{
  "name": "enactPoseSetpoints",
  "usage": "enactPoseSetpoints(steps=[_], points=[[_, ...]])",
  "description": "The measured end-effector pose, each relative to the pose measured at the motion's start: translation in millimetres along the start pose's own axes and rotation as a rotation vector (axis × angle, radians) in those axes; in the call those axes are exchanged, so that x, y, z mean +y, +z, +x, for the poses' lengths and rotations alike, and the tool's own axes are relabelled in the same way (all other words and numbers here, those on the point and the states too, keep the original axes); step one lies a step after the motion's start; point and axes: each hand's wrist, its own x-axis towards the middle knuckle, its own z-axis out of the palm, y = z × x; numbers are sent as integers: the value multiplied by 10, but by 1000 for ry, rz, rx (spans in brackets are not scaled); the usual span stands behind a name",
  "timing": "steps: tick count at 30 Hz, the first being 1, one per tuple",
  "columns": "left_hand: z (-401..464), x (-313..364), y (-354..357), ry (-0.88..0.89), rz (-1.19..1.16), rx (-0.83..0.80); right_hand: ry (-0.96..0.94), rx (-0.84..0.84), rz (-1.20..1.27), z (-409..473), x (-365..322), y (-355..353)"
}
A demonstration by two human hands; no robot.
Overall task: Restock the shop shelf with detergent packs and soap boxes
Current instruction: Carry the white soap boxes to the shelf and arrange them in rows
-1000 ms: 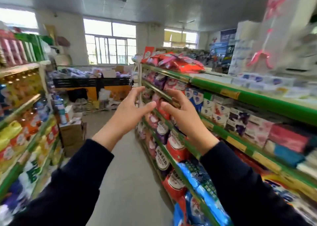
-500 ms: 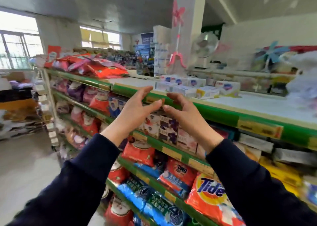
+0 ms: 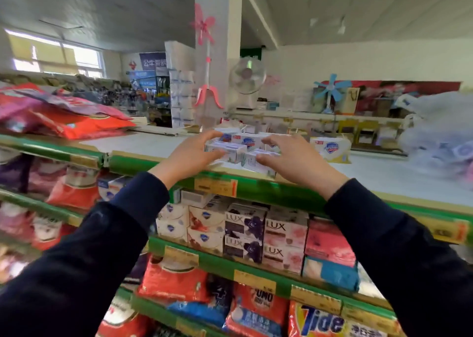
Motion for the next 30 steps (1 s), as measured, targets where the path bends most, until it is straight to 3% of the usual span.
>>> enactPoseSetpoints(steps=[3,5,11,16,18,23,30], points=[[388,-197,-23,3,138,-187,98,-127,-206,200,-20,79],[577,-269,17,27,196,-279,140,-209,-198,298,-31,130],[799,-420,74,112,143,-355,166,-231,-141,404,-92,170],[833,-527,-230,76,57,-478,302,-283,237,492,-28,26],[856,-577,-369,-9,-29,-515,348,-262,235,577,-8,12],[924,-664,-342,-151,-97,-337,255,-8,163,711,38,60],[801,-788,-260,14,-216,-185,225,48,167,505,56,-11]])
